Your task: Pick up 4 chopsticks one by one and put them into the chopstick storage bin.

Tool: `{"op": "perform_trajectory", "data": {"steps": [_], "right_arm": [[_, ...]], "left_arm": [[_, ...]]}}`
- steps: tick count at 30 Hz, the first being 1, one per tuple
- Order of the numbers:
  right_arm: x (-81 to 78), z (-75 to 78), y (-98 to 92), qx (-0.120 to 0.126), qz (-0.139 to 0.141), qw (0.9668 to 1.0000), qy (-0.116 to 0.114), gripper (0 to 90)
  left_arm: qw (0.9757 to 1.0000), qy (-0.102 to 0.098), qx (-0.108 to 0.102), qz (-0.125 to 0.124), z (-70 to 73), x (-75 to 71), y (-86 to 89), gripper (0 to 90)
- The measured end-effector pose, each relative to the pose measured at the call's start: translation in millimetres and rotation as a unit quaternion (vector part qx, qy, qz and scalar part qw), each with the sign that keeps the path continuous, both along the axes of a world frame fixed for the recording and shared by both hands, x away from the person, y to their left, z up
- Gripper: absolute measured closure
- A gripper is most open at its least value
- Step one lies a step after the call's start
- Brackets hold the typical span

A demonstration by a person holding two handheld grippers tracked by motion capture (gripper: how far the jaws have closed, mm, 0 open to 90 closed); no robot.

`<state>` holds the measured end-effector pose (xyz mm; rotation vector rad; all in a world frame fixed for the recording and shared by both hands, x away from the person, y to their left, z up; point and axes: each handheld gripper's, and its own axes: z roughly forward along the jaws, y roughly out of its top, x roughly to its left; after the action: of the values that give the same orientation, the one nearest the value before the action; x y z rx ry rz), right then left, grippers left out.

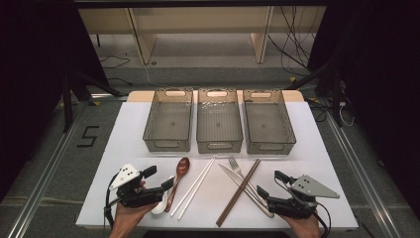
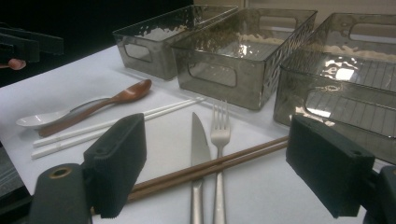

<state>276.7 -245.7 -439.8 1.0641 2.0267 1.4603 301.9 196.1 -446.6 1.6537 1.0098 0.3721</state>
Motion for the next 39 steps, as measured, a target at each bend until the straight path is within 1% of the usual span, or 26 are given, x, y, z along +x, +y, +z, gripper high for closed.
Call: {"op": "perform_trajectory", "data": {"steps": [4,7,8,9,10,12,13,15,16,18,19,20,21,22,23,24,25,26,27,28,29,30,32,33,35,39], "right_arm": [[0.2,-0.1,-0.1,-0.001,-0.001,1.0,0.0,21.1],[0.4,-0.1,-0.2,-0.002,-0.003,1.0,0.002,21.1],[0.4,0.0,-0.3,-0.002,-0.003,1.0,0.002,21.1],[0.6,0.0,-0.5,-0.002,-0.004,1.0,0.003,21.1],[0.7,0.0,-0.6,-0.002,-0.004,1.0,0.003,21.1],[0.9,0.0,-0.6,-0.002,-0.005,1.0,0.004,21.1],[1.1,0.0,-0.8,-0.002,-0.006,1.0,0.005,21.1],[1.2,0.1,-0.7,-0.003,-0.006,1.0,0.006,21.1],[1.2,0.1,-0.6,-0.003,-0.006,1.0,0.006,21.1],[1.1,0.4,-0.4,-0.005,-0.006,1.0,0.006,21.1],[1.1,0.5,-0.3,-0.006,-0.006,0.9999,0.005,21.1],[1.1,0.5,-0.2,-0.007,-0.006,0.9999,0.005,21.2],[1.2,0.4,-0.3,-0.008,-0.006,0.9999,0.005,21.2],[1.3,0.4,-0.3,-0.009,-0.006,0.9999,0.006,21.2],[1.3,0.2,-0.1,-0.009,-0.007,0.9999,0.006,21.2],[1.4,0.1,0.1,-0.009,-0.006,0.9999,0.007,21.2],[1.5,0.0,0.2,-0.01,-0.005,0.9999,0.008,21.2],[1.6,-0.1,0.4,-0.011,-0.005,0.9999,0.007,21.2],[1.5,-0.1,0.5,-0.012,-0.005,0.9999,0.008,21.3],[1.6,-0.1,0.4,-0.012,-0.004,0.9999,0.008,21.3],[1.6,-0.1,0.3,-0.011,-0.005,0.9999,0.008,21.4],[1.8,-0.2,0.3,-0.011,-0.005,0.9999,0.008,21.6],[1.9,-0.4,0.5,-0.013,-0.004,0.9999,0.01,21.7],[1.8,-0.5,0.8,-0.013,-0.004,0.9998,0.011,21.7],[1.7,-0.5,1.3,-0.015,-0.003,0.9998,0.01,21.7],[1.6,-0.5,1.8,-0.016,-0.002,0.9998,0.011,21.7]], "left_arm": [[1.0,0.005,0.001,0.0,1.2,0.9,0.4,18.4],[0.9999,0.011,-0.005,0.0,2.4,1.1,0.4,18.4],[0.9999,0.014,-0.003,0.001,3.1,1.3,0.3,18.4],[0.9998,0.021,0.003,0.003,4.3,2.4,-0.5,18.4],[0.9998,0.021,0.003,0.003,4.3,2.4,-0.5,18.4],[0.9995,0.032,0.006,0.002,6.0,4.0,-0.6,18.4],[0.9991,0.041,0.011,0.001,8.4,5.5,-2.6,18.4],[0.9981,0.052,0.033,-0.002,11.2,7.7,-6.0,18.5],[0.9981,0.052,0.033,-0.002,11.2,7.7,-6.0,18.6],[0.9965,0.064,0.054,-0.004,12.8,10.5,-10.7,18.7],[0.9943,0.08,0.069,-0.012,14.1,13.4,-14.4,18.7],[0.9934,0.086,0.076,-0.012,14.8,14.5,-16.3,18.7],[0.9934,0.086,0.076,-0.012,14.8,14.5,-16.3,18.9],[0.9905,0.1,0.092,-0.021,16.8,16.8,-20.8,19.2],[0.9905,0.1,0.092,-0.021,16.8,16.8,-20.8,19.2],[0.9862,0.115,0.116,-0.024,19.2,19.7,-25.8,19.2],[0.9862,0.115,0.116,-0.024,19.2,19.7,-25.8,19.5],[0.9848,0.123,0.12,-0.026,20.4,21.0,-28.1,19.8],[0.9817,0.135,0.131,-0.03,23.1,23.1,-32.4,20.3],[0.9817,0.135,0.131,-0.03,23.1,23.1,-32.4,20.9],[0.9794,0.142,0.14,-0.032,24.4,24.1,-34.6,21.0],[0.9762,0.151,0.151,-0.037,26.4,26.4,-38.6,21.5],[0.9734,0.16,0.158,-0.041,27.7,29.2,-41.5,22.8],[0.9734,0.16,0.158,-0.041,27.7,29.2,-41.5,23.4],[0.9698,0.17,0.169,-0.044,28.5,32.0,-44.1,24.5],[0.9636,0.181,0.192,-0.044,29.2,35.7,-51.7,27.0]]}}
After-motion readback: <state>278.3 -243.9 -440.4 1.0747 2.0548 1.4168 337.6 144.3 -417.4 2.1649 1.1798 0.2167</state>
